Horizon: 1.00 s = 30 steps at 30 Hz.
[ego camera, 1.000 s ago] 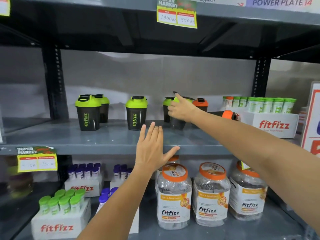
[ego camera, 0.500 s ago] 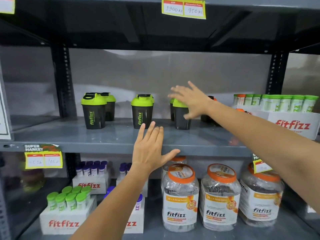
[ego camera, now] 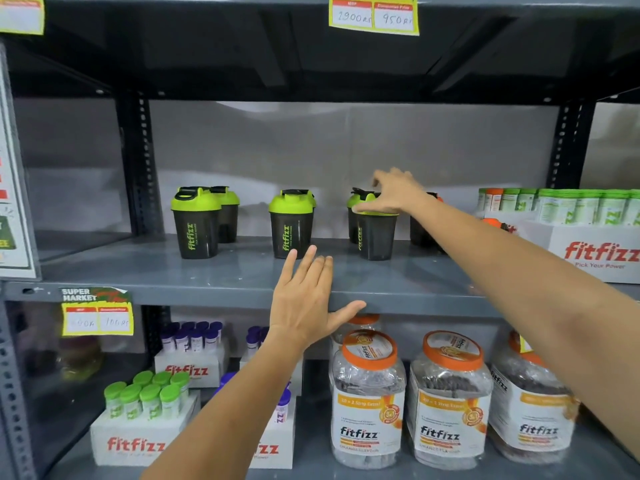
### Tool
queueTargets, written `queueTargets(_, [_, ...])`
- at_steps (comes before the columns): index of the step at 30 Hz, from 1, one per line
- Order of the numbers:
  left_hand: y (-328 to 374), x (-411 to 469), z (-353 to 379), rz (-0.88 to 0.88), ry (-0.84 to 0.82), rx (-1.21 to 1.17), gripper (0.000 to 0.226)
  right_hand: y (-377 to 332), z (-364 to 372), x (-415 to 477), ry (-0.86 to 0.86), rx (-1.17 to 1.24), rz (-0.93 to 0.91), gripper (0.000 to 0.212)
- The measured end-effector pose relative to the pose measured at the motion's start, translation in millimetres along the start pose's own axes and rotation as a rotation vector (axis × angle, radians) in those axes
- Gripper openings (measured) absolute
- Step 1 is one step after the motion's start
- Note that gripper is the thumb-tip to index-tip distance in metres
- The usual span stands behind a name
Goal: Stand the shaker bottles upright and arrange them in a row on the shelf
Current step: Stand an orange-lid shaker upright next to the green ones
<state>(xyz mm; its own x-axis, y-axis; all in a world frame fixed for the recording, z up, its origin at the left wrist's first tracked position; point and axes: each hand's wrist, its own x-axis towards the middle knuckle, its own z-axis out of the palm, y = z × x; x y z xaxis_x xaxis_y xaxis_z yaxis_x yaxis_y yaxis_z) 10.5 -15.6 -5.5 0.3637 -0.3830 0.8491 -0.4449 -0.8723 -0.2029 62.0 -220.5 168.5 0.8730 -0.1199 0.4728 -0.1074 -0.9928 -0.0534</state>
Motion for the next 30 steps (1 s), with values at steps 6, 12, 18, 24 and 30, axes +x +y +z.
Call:
queueTargets(6, [1, 0, -2, 0.000, -0.020, 0.001, 0.090, 5, 12, 1, -0.013, 0.009, 0.004, 0.070])
queueTargets(12, [0, 1, -1, -0.005, -0.035, -0.008, 0.089, 13, 14, -3, -0.014, 0.148, 0.060, 0.092])
queueTargets(18, [1, 0, -1, -0.014, -0.052, -0.018, 0.089, 16, 23, -3, 0.003, 0.465, 0.083, 0.066])
queueTargets(24, [0, 0, 1, -0.001, -0.028, -0.013, 0.087, 19, 26, -5, 0.004, 0.573, 0.071, 0.081])
queueTargets(30, [0, 0, 0, -0.008, -0.025, -0.029, 0.085, 20, 24, -4, -0.113, 0.717, 0.063, 0.095])
